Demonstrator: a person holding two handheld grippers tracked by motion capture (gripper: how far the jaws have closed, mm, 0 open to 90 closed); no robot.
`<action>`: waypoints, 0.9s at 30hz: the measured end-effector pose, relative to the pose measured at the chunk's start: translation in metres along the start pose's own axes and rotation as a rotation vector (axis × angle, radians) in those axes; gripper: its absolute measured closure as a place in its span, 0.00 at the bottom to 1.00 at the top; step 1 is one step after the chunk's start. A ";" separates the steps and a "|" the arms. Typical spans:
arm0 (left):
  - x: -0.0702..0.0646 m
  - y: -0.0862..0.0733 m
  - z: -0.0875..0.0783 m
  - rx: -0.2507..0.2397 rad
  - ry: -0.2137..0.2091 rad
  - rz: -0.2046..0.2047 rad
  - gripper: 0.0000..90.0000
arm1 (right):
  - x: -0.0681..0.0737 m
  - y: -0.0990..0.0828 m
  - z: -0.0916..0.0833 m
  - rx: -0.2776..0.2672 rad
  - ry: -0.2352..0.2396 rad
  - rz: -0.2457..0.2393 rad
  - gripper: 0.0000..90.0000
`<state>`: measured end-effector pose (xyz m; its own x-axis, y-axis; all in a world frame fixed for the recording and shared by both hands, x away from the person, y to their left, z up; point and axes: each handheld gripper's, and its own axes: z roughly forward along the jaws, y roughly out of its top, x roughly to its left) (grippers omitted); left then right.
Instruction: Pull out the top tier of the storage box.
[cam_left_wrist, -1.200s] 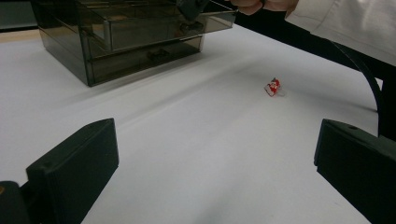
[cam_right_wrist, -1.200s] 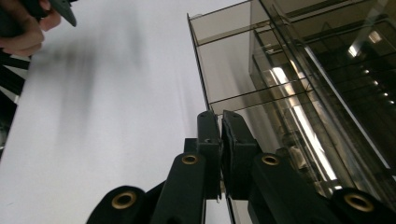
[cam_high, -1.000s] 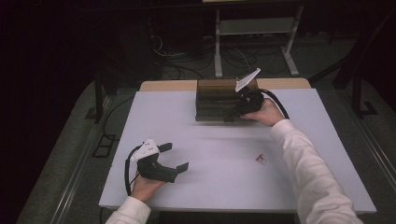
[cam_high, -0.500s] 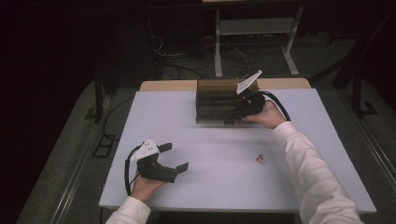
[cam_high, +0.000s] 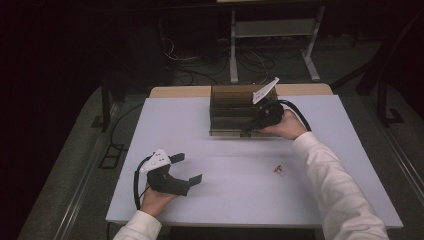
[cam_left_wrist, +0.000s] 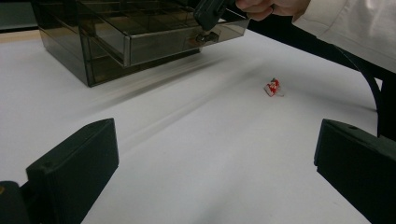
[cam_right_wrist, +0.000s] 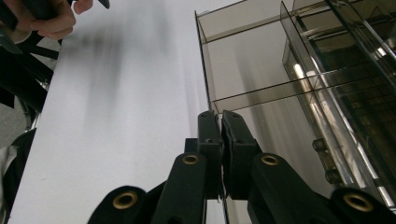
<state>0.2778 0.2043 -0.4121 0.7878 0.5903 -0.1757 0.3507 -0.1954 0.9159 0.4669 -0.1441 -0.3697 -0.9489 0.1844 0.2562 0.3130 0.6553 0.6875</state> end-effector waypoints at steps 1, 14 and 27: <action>0.000 0.000 0.000 0.000 0.000 0.000 0.00 | 0.000 0.000 0.000 -0.001 -0.001 0.001 0.96; 0.000 0.000 0.001 -0.001 -0.004 0.000 0.00 | 0.004 0.006 -0.001 -0.009 -0.024 0.006 0.95; -0.003 0.001 0.001 -0.007 -0.014 0.001 0.00 | 0.016 0.011 -0.011 -0.011 -0.064 0.015 0.85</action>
<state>0.2765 0.2013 -0.4111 0.7953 0.5790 -0.1798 0.3464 -0.1906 0.9185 0.4554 -0.1417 -0.3502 -0.9446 0.2409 0.2230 0.3275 0.6444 0.6910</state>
